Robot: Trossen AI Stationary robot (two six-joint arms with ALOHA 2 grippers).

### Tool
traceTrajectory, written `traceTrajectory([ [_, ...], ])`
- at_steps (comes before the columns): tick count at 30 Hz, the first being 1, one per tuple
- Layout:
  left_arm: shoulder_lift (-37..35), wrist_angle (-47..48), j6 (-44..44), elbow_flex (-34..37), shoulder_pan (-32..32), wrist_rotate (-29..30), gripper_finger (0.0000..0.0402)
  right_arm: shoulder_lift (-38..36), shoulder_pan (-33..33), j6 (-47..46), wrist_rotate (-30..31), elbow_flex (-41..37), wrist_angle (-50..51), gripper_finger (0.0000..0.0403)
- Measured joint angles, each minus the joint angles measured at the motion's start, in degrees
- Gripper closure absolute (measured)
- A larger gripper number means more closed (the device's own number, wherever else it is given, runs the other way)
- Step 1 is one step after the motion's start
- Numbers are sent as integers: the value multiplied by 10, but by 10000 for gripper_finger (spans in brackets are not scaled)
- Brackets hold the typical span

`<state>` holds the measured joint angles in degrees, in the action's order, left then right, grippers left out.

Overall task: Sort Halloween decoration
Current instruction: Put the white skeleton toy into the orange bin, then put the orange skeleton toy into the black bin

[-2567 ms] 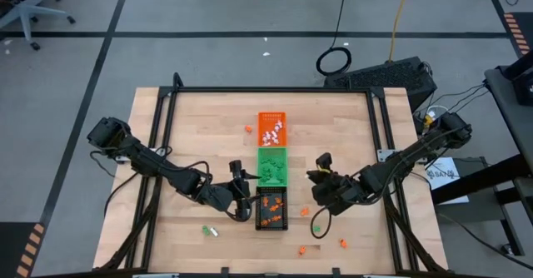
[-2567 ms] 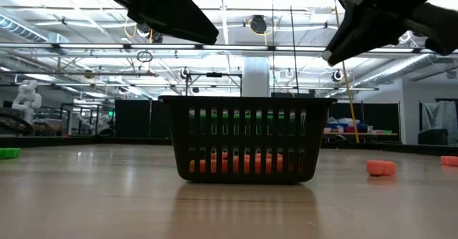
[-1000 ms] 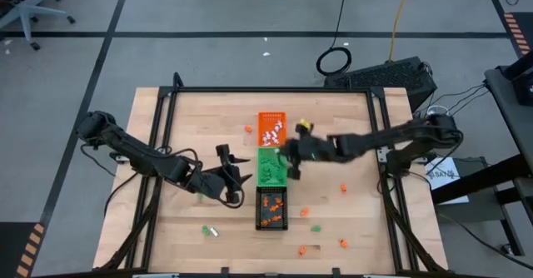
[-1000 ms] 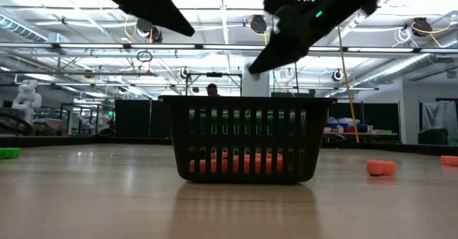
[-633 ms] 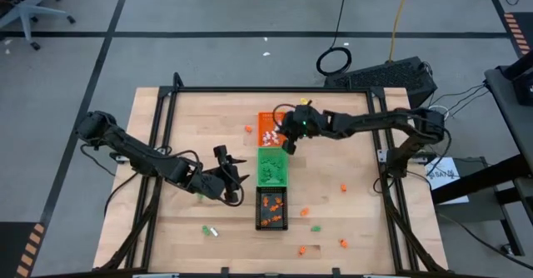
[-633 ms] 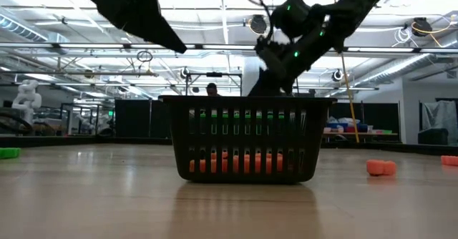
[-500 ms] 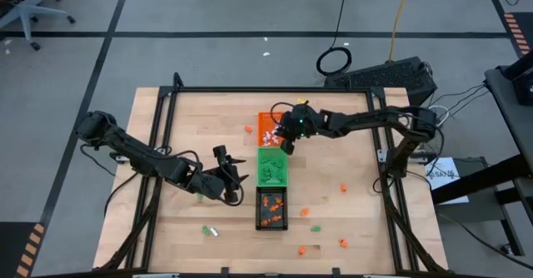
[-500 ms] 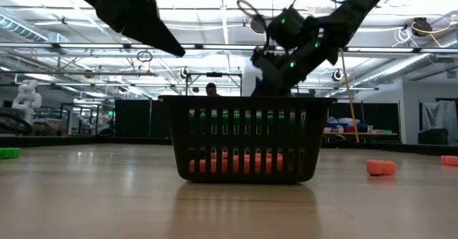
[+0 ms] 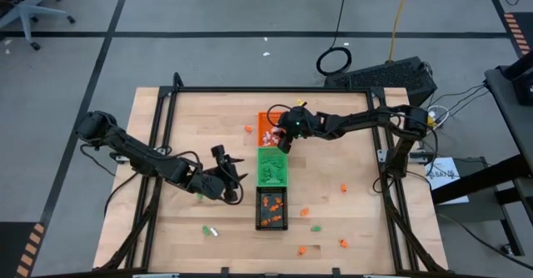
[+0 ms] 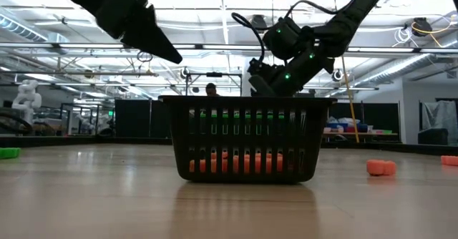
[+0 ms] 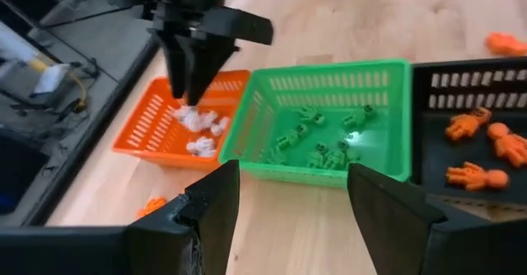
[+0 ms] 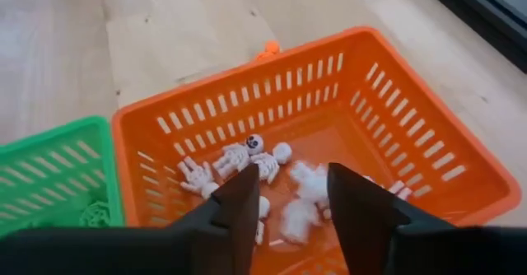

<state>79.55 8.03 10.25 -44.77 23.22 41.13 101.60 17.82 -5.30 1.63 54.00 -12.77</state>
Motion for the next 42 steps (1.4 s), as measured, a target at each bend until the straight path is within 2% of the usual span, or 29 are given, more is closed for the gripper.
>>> traceTrajectory([
  [5,0,1,15,0,0,70,179,-32,-8,-5,0,0,26,247],
  [8,0,4,15,0,-1,75,179,-90,-39,-1,6,0,65,249],
  [13,0,5,15,0,0,73,179,-188,-127,17,37,0,147,264],
  [16,0,5,32,0,-1,34,179,-221,-190,-2,45,0,210,268],
  [20,0,18,74,0,14,-103,179,-226,-285,-34,72,-10,244,268],
  [22,-2,37,105,0,27,-144,179,-222,-331,-41,87,-27,241,268],
  [27,-3,101,190,-1,52,-153,179,-220,-434,-91,176,-61,234,269],
  [29,-3,115,213,-1,59,-154,179,-221,-462,-117,194,-69,233,269],
  [38,-3,114,225,-1,71,-156,178,-220,-525,-234,193,-112,233,269],
  [42,-3,114,225,-1,71,-156,178,-217,-546,-269,192,-138,201,269],
])
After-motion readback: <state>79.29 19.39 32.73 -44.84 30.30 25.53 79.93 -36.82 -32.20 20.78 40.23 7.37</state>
